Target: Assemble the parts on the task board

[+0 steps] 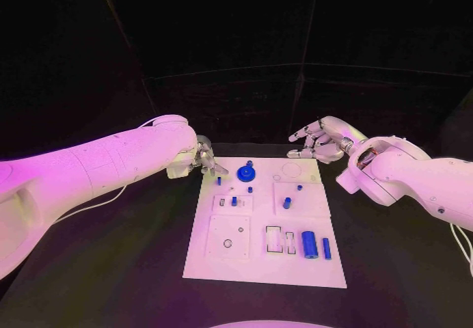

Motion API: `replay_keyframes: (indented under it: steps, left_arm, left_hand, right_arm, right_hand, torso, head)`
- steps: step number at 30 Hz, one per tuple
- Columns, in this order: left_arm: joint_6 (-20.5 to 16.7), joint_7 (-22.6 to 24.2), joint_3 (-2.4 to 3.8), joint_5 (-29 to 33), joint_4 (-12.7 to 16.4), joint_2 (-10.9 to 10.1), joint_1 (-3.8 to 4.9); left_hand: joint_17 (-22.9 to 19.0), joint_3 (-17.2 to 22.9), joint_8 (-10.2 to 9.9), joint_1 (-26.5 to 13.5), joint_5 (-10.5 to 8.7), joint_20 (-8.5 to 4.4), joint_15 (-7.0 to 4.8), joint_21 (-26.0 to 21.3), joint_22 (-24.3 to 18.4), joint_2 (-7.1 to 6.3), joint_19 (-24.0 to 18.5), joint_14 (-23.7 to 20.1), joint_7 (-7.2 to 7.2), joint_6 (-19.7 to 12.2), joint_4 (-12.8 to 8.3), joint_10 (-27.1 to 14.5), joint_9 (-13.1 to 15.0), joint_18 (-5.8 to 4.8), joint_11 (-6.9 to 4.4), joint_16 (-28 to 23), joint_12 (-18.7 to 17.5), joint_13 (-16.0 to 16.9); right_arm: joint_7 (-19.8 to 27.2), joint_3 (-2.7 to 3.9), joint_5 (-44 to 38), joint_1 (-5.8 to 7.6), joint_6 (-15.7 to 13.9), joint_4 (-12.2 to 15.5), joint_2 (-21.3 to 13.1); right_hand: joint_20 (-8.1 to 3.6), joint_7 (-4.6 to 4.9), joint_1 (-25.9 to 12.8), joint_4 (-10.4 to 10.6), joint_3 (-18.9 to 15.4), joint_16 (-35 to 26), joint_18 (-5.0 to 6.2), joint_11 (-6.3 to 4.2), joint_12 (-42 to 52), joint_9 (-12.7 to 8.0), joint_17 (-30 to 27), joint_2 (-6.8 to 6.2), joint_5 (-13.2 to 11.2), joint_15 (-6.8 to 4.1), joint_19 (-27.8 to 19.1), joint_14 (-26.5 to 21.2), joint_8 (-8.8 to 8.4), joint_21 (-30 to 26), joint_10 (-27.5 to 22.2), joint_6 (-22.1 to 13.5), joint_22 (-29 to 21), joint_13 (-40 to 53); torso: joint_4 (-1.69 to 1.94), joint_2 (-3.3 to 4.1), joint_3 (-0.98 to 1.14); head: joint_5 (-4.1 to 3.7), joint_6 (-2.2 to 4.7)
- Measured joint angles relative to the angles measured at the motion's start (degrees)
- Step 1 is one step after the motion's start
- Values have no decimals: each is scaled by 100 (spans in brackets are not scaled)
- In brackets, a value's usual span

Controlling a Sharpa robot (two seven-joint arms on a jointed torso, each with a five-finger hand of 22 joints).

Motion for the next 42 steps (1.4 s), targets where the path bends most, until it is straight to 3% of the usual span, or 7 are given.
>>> replay_keyframes:
  steps: [14, 42]
  left_arm:
    - [254, 3, -5, -117, -335, 229, -34]
    - [368, 66, -6, -147, -517, 411, -135]
  left_hand:
    - [0, -82, 0, 4, 0, 16, 0, 48, 66, 47, 16, 0, -24, 82, -19, 58, -14, -1, -23, 0, 87, 70]
    - [0, -160, 1, 341, 0, 16, -1, 79, 126, 274, 15, 0, -64, 164, -66, 98, -53, -1, -24, 0, 132, 94]
  right_arm:
    - [0, 0, 2, 0, 1, -21, 49]
    - [2, 0, 3, 0, 2, -24, 62]
  right_hand:
    - [0, 0, 0, 0, 0, 0, 0, 0, 0, 0, 8, 0, 0, 0, 0, 0, 24, 0, 0, 0, 0, 1]
    - [0, 0, 0, 0, 0, 0, 0, 0, 0, 0, 6, 0, 0, 0, 0, 0, 24, 0, 0, 0, 1, 1]
  torso:
    - [-3, 0, -1]
    - [3, -7, 4]
  head:
    - [9, -34]
    - [11, -75]
